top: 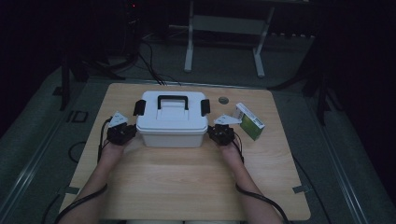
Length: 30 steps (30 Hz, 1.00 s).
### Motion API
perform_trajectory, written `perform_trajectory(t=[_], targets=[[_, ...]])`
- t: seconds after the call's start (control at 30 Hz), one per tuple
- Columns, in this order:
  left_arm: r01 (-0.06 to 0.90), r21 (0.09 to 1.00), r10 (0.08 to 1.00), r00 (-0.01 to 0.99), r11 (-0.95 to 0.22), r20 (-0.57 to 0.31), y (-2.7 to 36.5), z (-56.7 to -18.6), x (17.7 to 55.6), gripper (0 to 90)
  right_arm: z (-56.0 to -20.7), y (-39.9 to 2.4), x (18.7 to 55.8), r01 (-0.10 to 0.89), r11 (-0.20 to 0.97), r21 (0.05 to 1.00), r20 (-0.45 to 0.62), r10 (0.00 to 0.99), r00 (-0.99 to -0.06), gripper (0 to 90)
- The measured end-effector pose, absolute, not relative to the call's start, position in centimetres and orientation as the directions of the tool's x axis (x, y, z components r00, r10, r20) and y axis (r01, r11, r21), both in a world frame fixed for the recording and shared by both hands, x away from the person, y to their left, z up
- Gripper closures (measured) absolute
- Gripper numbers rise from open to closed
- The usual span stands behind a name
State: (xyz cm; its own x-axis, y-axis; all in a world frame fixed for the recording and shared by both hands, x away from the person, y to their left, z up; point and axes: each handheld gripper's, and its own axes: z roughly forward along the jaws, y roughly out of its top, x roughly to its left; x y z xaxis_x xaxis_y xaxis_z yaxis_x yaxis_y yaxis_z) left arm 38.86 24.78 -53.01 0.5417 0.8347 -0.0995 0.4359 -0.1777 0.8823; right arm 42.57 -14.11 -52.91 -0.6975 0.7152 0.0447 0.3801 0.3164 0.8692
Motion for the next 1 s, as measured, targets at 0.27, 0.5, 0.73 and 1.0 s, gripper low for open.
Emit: perform_trajectory(t=[0.27,0.5,0.73,1.0], targets=[[0.436,0.879,0.825,0.558,-0.196,-0.093,24.5,-52.9,37.9,90.0,-52.8,-14.5,41.5,0.369,0.338,0.866,0.027,0.705,-0.709,90.0],[0.436,0.879,0.819,0.565,-0.193,-0.101,23.9,-52.9,36.9,90.0,-52.8,-15.2,40.3,0.365,0.338,0.867,0.027,0.702,-0.712,90.0],[0.435,0.874,0.804,0.587,-0.215,-0.094,23.2,-52.8,35.7,90.0,-52.7,-16.2,39.0,0.356,0.353,0.865,0.013,0.695,-0.719,90.0],[0.44,0.87,0.792,0.601,-0.22,-0.104,22.5,-52.7,34.7,90.0,-52.7,-17.2,37.5,0.357,0.352,0.865,0.016,0.692,-0.722,90.0]])
